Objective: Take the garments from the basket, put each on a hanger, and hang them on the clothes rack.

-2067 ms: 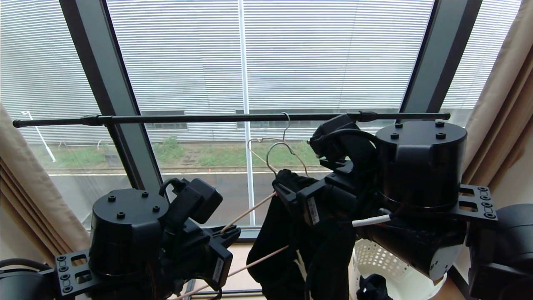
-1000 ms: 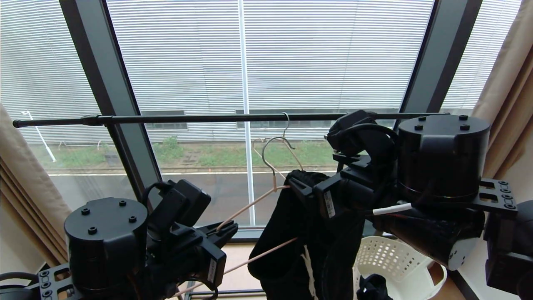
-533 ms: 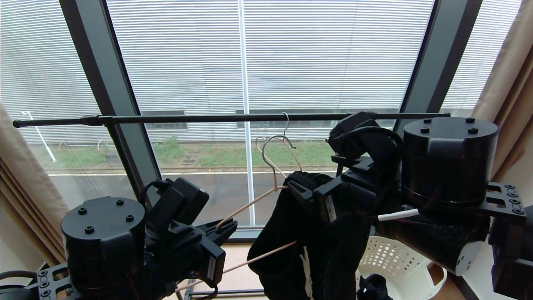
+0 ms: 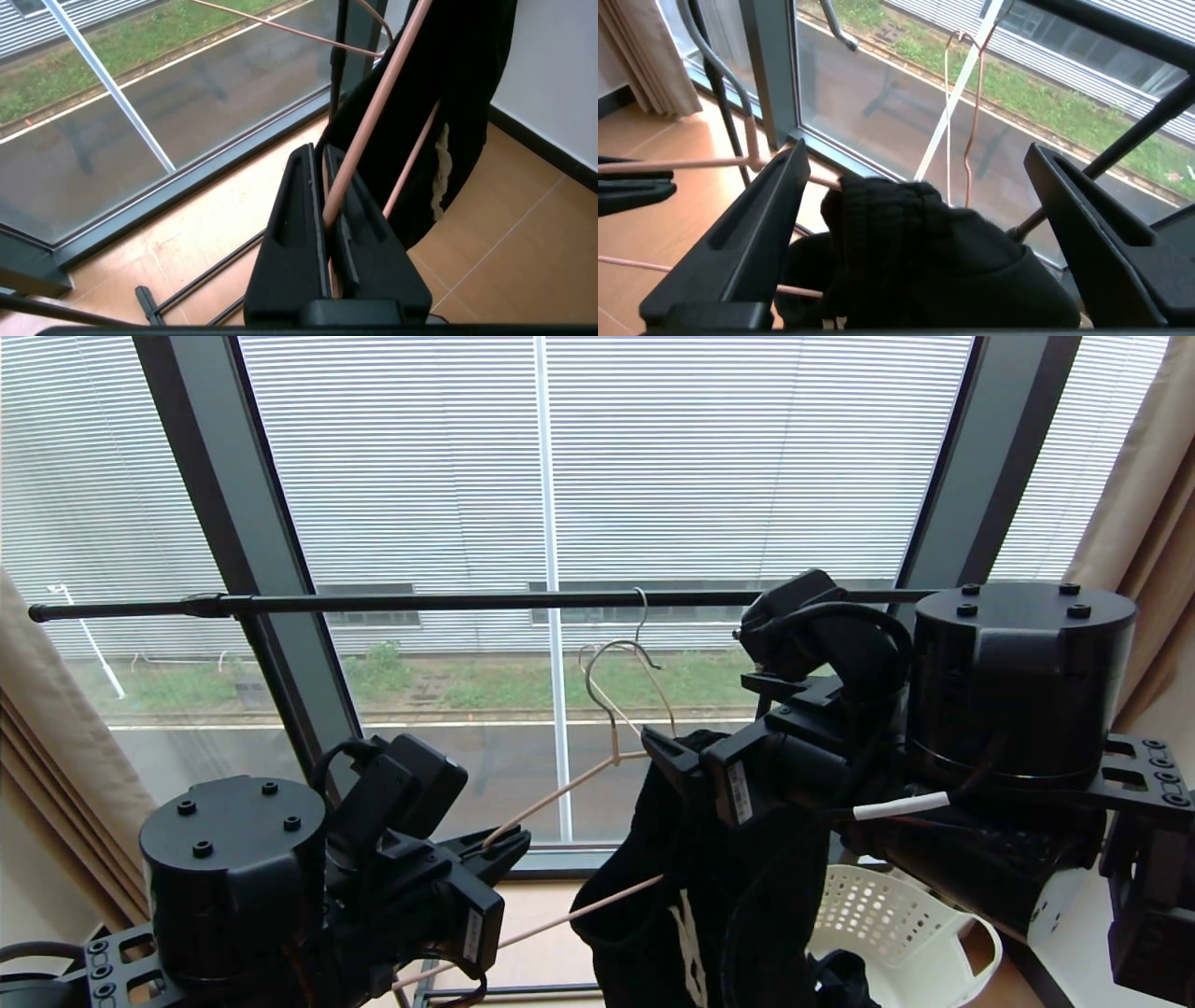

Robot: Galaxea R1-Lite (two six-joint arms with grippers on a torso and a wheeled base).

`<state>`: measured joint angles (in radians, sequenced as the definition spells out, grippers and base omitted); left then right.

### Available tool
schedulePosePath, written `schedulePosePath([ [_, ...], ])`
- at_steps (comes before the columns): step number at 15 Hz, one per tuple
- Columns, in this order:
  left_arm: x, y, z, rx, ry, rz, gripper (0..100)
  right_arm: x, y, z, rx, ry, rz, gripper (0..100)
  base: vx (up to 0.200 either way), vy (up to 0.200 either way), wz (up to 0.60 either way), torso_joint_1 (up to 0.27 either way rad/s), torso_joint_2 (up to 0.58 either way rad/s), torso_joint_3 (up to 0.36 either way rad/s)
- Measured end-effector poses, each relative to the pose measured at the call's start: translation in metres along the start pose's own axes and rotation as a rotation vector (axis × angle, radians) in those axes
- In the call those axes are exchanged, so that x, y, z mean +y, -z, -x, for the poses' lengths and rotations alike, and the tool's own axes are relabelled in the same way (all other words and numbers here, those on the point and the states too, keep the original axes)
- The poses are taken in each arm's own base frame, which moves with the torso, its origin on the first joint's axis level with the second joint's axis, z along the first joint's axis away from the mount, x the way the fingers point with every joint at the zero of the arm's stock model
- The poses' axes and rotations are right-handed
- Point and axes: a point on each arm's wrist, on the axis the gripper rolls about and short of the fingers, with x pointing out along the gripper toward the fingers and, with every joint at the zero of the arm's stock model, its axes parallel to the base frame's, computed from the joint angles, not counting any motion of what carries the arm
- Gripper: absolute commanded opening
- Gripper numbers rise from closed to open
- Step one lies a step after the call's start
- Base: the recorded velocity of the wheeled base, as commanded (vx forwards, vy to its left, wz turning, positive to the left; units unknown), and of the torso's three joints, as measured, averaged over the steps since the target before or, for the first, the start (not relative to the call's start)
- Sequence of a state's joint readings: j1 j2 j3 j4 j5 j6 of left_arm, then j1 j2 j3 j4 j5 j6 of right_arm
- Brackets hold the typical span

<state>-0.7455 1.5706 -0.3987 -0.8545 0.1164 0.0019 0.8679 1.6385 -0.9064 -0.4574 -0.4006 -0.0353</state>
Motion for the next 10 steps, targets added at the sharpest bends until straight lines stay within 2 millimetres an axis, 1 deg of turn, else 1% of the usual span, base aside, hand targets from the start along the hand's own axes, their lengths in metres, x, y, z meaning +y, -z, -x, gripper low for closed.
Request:
schedulePosePath([
  [2,0.001,0.000,0.000,0.001,-0.004,0.002,0,-0.001,0.001,0.003,0.005,-0.015,0.002,100,0.000,0.000,0.00,0.000,0.00,0.000],
  [4,0.001,0.001,0.001,-0.001,-0.005,0.001,0,-0.006,0.005,0.012,0.011,-0.110,0.035,100,0.000,0.000,0.00,0.000,0.00,0.000],
  [5,0.002,0.001,0.002,-0.010,-0.004,0.002,0,-0.014,0.008,0.016,0.020,-0.151,0.095,100,0.000,0.000,0.00,0.000,0.00,0.000],
  [6,0.002,0.002,0.004,-0.020,-0.003,0.003,0,-0.029,0.013,0.021,0.026,-0.191,0.176,100,0.000,0.000,0.00,0.000,0.00,0.000],
  [7,0.002,0.003,0.007,-0.026,-0.001,0.003,0,-0.044,0.017,0.027,0.021,-0.221,0.218,100,0.000,0.000,0.00,0.000,0.00,0.000],
  [8,0.002,0.005,0.008,-0.022,0.000,0.002,0,-0.057,0.017,0.033,0.008,-0.245,0.230,100,0.000,0.000,0.00,0.000,0.00,0.000],
  [10,0.003,0.006,0.012,-0.022,0.002,0.000,0,-0.073,0.014,0.040,0.006,-0.308,0.234,100,0.000,0.000,0.00,0.000,0.00,0.000],
])
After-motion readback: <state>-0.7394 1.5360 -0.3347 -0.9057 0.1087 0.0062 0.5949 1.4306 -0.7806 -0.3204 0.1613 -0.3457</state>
